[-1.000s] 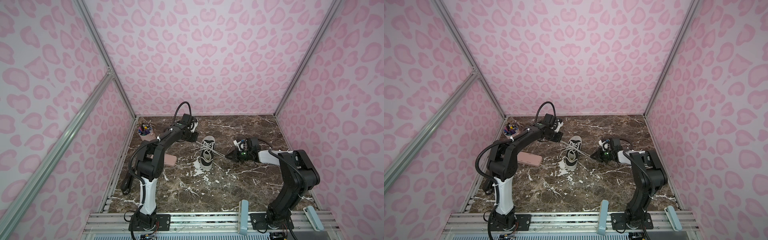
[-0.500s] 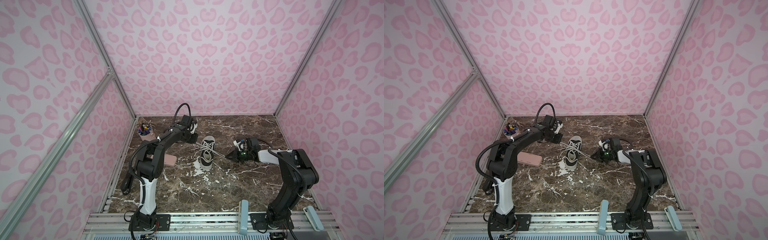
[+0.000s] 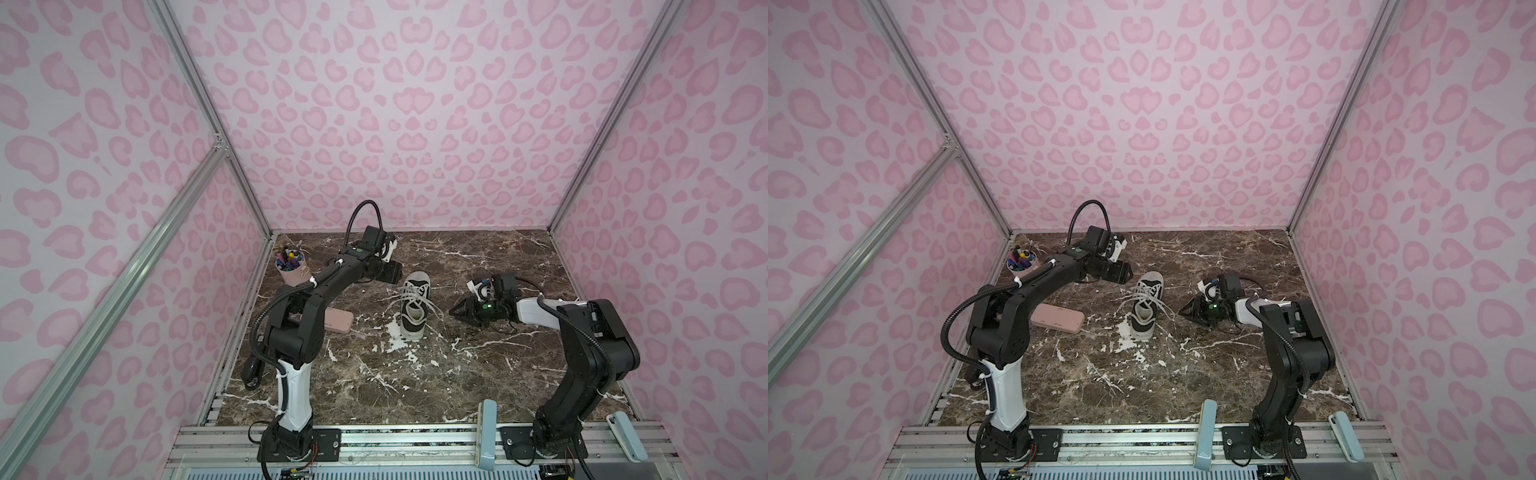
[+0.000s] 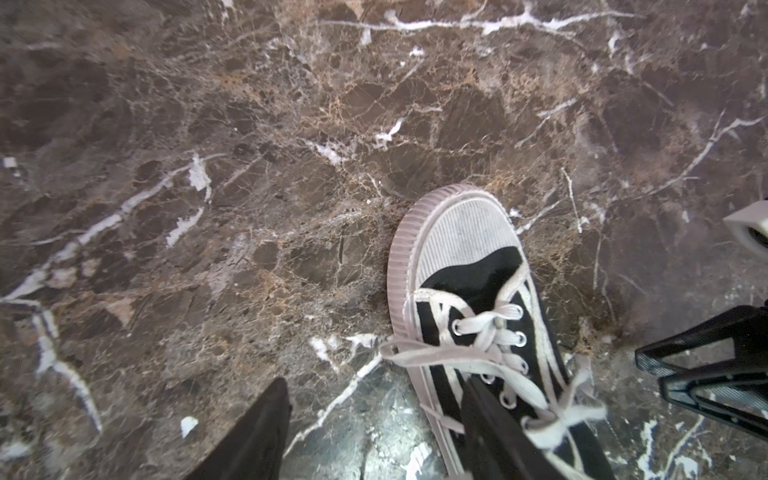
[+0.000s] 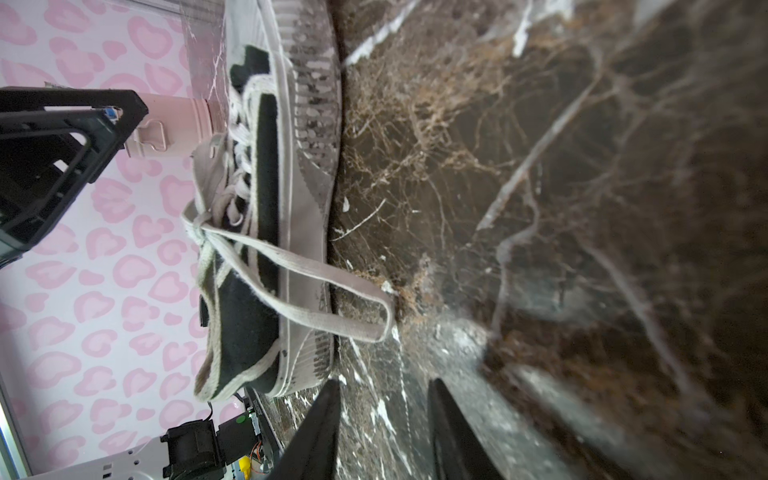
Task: Tie the shoes
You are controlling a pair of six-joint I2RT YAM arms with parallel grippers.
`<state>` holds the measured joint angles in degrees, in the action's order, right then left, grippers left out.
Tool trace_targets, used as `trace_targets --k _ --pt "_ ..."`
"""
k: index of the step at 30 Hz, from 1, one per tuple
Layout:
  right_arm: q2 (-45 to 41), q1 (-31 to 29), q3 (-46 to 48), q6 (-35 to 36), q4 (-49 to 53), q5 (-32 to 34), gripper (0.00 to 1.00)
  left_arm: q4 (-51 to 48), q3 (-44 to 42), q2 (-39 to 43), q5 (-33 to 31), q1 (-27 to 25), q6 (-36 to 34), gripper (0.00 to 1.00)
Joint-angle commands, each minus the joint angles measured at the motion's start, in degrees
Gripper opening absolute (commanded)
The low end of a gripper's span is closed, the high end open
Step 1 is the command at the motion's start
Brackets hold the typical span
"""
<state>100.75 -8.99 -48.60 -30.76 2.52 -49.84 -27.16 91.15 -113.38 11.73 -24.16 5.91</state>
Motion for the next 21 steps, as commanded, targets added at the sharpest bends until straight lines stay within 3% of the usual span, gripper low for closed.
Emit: trace_targets --k 1,7,12,21 --pt "-1.6 0.9 -0.5 3.4 5.2 2.4 0.40 2.4 -1.4 2.4 1.9 0.4 0.5 0.69" --pt "-4.2 0.7 -5.2 10.7 15.6 7.5 0.40 4.0 -9.7 7.4 8.2 1.4 1.3 0.65" --pt "-3.4 -0.2 -8.8 11.9 18.0 7.9 0.40 8.3 -20.0 11.5 12.6 1.4 -1.9 0.65" --pt "1.5 -5.9 -19.0 13.2 22.3 9.7 0.40 10.6 -22.5 8.8 14.1 1.0 -4.6 0.60"
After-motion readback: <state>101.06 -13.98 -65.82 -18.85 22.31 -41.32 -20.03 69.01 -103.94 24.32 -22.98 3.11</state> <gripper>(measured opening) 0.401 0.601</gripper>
